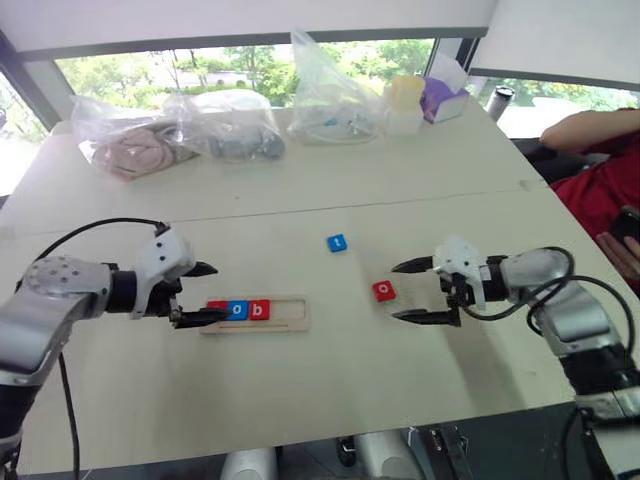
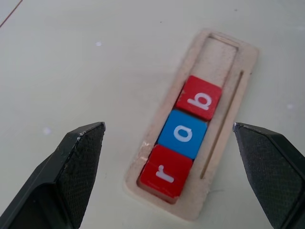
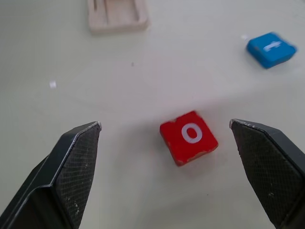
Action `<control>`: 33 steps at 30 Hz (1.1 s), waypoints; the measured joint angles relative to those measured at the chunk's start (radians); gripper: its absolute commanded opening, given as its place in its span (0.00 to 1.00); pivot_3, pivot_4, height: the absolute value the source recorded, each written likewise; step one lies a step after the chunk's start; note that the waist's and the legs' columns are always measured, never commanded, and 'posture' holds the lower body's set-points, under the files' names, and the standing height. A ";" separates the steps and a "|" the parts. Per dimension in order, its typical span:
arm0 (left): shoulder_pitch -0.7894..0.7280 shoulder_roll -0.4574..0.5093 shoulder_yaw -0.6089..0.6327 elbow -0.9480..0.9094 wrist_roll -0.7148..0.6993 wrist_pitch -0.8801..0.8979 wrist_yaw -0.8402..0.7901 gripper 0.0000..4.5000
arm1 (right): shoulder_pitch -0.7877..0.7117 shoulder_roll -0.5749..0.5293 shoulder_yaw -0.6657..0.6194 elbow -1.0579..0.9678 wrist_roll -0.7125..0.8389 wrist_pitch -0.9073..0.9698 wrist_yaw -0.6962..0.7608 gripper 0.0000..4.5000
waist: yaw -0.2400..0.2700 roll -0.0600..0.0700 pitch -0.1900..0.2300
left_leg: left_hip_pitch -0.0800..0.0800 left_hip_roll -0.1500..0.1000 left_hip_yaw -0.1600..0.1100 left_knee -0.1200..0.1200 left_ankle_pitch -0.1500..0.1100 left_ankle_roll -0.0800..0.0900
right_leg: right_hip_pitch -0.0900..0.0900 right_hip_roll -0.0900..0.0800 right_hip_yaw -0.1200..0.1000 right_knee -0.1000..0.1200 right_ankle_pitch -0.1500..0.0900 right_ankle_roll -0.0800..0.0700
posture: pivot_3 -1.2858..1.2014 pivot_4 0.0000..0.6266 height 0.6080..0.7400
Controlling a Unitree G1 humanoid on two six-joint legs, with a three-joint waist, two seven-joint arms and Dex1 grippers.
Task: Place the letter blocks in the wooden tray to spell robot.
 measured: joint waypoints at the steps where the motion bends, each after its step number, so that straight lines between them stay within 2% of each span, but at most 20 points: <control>1: 0.016 0.000 0.012 -0.011 -0.003 0.005 0.006 1.00 | -0.021 0.011 0.017 0.041 -0.007 -0.021 0.017 0.99 | 0.001 0.000 0.000 | 0.000 0.000 0.000 0.000 0.000 0.000 | 0.000 0.000 0.000 0.000 0.000 0.000 | 0.52 0.24 1.00; 4: 0.072 0.002 0.050 -0.053 -0.014 0.025 0.022 1.00 | -0.106 0.027 0.058 0.168 -0.041 -0.092 0.076 0.99 | 0.001 0.001 0.000 | 0.001 0.000 0.000 0.000 0.000 0.000 | 0.000 0.000 0.000 0.000 0.000 0.000 | 0.52 0.24 1.00; 10: 0.121 0.002 0.097 -0.101 -0.028 0.052 0.047 1.00 | -0.207 0.115 0.090 0.391 -0.107 -0.252 0.080 0.99 | 0.010 0.001 0.000 | 0.004 0.000 0.001 0.001 0.000 0.000 | 0.001 0.000 0.001 0.005 0.000 -0.001 | 0.52 0.24 1.00; 15: 0.150 0.004 0.124 -0.129 -0.037 0.071 0.061 1.00 | -0.247 0.133 0.090 0.485 -0.120 -0.312 0.083 0.99 | 0.014 0.001 0.000 | 0.015 0.000 0.001 0.000 0.000 0.000 | 0.010 0.000 0.002 0.006 -0.002 -0.004 | 0.52 0.24 1.00; 19: 0.162 0.004 0.130 -0.132 -0.038 0.074 0.064 1.00 | -0.207 0.125 0.070 0.419 -0.108 -0.290 0.082 0.99 | 0.016 0.001 0.001 | 0.015 0.000 0.001 0.000 0.000 0.000 | 0.010 0.000 0.002 0.007 -0.003 -0.005 | 0.52 0.24 1.00; 28: 0.136 0.003 0.118 -0.126 -0.036 0.069 0.068 1.00 | -0.047 0.072 0.032 0.028 -0.025 -0.097 0.060 0.99 | 0.016 0.001 0.001 | 0.015 0.000 0.001 -0.001 0.000 0.000 | 0.009 0.000 0.002 0.007 -0.003 -0.004 | 0.52 0.24 1.00; 33: 0.083 0.001 0.086 -0.092 -0.033 0.062 0.062 1.00 | -0.036 0.072 0.030 0.013 -0.032 -0.083 0.002 0.99 | 0.015 0.001 0.001 | 0.015 0.000 0.002 0.000 0.000 0.000 | 0.009 0.000 0.002 0.007 -0.003 -0.004 | 0.52 0.24 1.00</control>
